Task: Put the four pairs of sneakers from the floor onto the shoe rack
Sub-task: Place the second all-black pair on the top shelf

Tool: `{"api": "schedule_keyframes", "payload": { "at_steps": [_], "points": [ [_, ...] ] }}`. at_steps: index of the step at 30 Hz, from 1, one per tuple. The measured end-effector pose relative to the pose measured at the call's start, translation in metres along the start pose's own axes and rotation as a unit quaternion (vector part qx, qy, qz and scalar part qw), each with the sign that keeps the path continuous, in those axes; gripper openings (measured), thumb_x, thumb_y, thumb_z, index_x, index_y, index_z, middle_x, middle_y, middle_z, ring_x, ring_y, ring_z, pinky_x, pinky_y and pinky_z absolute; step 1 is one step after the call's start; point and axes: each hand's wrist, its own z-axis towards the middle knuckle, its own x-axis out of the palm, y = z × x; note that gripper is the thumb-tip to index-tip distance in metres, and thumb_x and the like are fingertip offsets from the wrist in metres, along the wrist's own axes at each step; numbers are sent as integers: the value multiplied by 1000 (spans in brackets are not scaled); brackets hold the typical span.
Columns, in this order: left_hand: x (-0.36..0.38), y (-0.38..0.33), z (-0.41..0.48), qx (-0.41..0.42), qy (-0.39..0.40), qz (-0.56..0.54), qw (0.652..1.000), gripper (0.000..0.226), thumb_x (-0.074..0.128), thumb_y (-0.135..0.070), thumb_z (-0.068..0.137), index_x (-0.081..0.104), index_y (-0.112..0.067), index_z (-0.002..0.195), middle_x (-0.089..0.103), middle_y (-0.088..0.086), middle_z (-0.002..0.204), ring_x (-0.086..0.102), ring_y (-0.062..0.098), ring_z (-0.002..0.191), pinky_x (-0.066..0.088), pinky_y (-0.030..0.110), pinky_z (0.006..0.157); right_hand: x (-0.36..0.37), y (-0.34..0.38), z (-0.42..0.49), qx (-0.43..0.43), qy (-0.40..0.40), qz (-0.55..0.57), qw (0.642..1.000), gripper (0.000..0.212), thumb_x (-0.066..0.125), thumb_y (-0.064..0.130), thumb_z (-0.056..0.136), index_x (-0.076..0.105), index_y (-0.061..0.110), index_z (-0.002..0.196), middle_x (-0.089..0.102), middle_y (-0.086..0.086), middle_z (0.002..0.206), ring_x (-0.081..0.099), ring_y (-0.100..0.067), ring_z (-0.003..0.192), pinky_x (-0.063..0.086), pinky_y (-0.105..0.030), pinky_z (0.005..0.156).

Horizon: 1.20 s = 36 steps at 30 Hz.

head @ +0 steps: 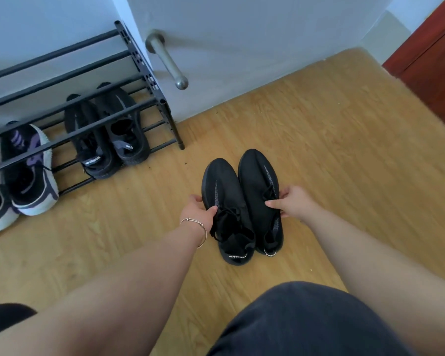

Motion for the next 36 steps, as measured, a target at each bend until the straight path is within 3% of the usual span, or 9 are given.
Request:
{"api": "schedule_keyframes", "payload": {
  "at_steps": [4,8,13,21,25,31,33,36],
  "points": [
    [-33,4,-5,20,-18,-8,1000,41,72,-31,88,48,-24,121,73,3,89,72,26,81,61,45,80,16,14,-22,-12,-2,24,1000,51,84,23,81,55,2,118,66,-13,112,73,-30,90,61,-35,70],
    [-72,5,-8,41,-36,-13,998,39,72,-29,88,48,-26,119,73,1,90,72,26,82,60,44,79,34,30,-41,-34,-1,49,998,53,86,21,79,54,3,117,64,-15,113,71,-28,93,63,-40,76],
    [-119,7,-13,59,-28,-37,997,39,72,-29,88,49,-28,120,73,0,92,74,26,79,61,44,75,52,55,-64,-73,-11,63,995,52,87,22,77,54,4,113,61,-13,111,69,-24,92,61,-31,65],
    [-208,14,-20,120,-51,-74,989,37,73,-23,90,47,-30,116,71,5,87,73,28,75,62,47,78,94,115,-84,-158,-7,72,985,53,88,24,74,57,6,112,63,-16,114,70,-26,95,62,-34,67],
    [-246,18,-20,135,-66,-109,983,42,72,-19,90,49,-20,125,70,8,88,70,27,72,62,49,76,112,147,-92,-192,-4,70,979,53,89,24,73,58,8,113,64,-14,113,71,-26,96,64,-38,72],
    [-301,10,-18,151,-96,-148,973,44,73,-18,90,50,-21,128,72,9,89,72,32,75,61,54,76,127,209,-107,-241,0,62,969,49,88,23,75,60,11,113,67,-10,110,71,-24,97,64,-41,77],
    [-318,4,-12,159,-110,-158,968,45,73,-20,90,51,-22,128,72,9,89,72,33,74,63,50,74,129,233,-112,-255,4,59,965,43,87,21,76,61,12,110,68,-9,108,71,-23,95,64,-40,78],
    [-340,-8,1,170,-141,-163,962,41,73,-21,89,54,-20,126,69,5,81,62,20,59,58,38,67,131,269,-114,-271,13,60,961,30,85,17,79,65,12,100,71,-9,101,73,-25,93,63,-41,78]
  ]
}}
